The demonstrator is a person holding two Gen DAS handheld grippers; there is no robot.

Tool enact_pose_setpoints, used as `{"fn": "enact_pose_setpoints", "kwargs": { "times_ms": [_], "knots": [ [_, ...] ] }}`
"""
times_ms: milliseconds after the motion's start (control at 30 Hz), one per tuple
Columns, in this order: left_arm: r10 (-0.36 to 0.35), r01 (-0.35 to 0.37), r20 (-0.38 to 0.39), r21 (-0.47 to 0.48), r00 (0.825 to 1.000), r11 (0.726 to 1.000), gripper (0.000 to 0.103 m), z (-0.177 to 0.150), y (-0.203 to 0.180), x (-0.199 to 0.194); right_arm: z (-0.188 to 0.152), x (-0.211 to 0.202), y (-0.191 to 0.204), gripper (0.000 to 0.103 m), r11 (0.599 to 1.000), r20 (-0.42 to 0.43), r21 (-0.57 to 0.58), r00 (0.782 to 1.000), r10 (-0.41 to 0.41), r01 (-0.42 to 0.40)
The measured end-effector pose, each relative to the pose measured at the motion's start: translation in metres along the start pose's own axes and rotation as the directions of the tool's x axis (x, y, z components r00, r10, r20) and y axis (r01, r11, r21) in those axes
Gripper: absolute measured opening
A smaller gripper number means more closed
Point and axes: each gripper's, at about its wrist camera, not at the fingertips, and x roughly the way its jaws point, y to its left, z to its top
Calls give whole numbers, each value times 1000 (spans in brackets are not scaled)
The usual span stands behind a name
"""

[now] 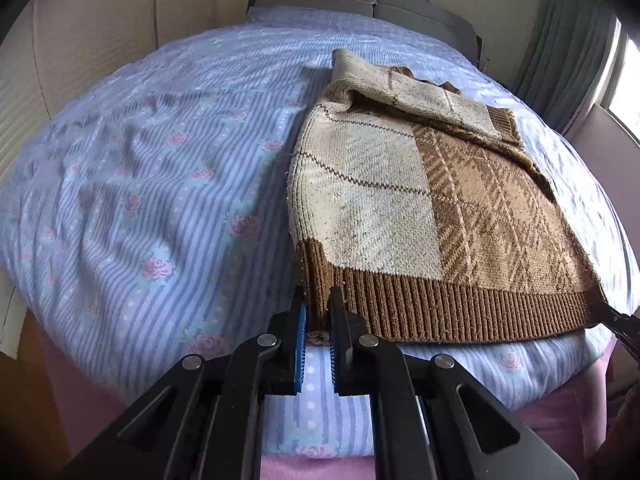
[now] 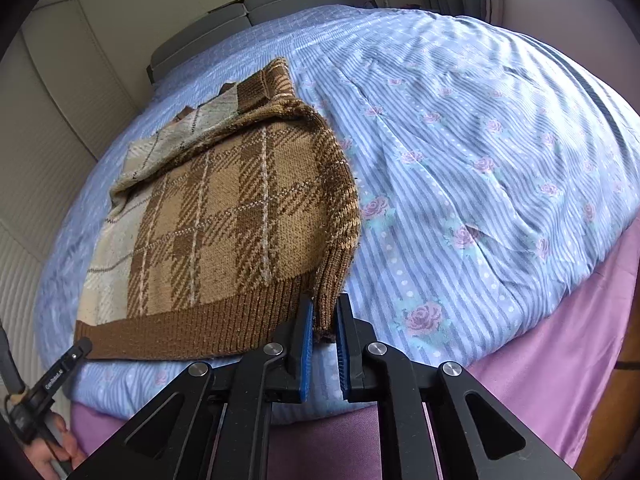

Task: Fold small clothes
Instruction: 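Grasp the ribbed hem with the left gripper while the right gripper grasps the hem too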

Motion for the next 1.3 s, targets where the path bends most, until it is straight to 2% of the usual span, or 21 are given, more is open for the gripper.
{"fn": "enact_pose_setpoints", "kwargs": {
  "times_ms": [133, 267, 433, 600, 800, 900, 1100, 1300],
  "knots": [
    [-18, 19, 49, -27, 999, 999, 11, 17, 2, -20, 8, -20, 3, 11, 997, 77, 3, 994, 76, -76],
    [-55, 60, 123, -44, 991, 997, 11, 45, -1, -44, 29, -46, 7, 11, 992, 164, -3, 979, 122, -124],
    [-88, 102, 233, -45, 968, 994, 11, 95, -9, -65, 70, -71, 17, 10, 985, 275, -14, 947, 168, -170],
    [-99, 122, 307, -56, 947, 991, 11, 155, -16, -62, 122, -72, 33, 10, 983, 366, -31, 913, 178, -180],
    [-63, 102, 361, -89, 930, 991, 11, 224, -23, -31, 184, -43, 52, 10, 990, 437, -27, 889, 136, -139],
    [-54, 96, 355, -103, 933, 990, 11, 253, -25, -3, 215, -20, 58, 10, 994, 453, -23, 885, 107, -108],
    [-33, 73, 328, -110, 944, 991, 11, 300, -36, 62, 266, 40, 61, 10, 998, 435, -9, 899, 58, -60],
    [-14, 49, 272, -123, 962, 991, 12, 327, -38, 126, 300, 100, 63, 10, 1000, 391, -7, 920, 24, -23]
  ]
}}
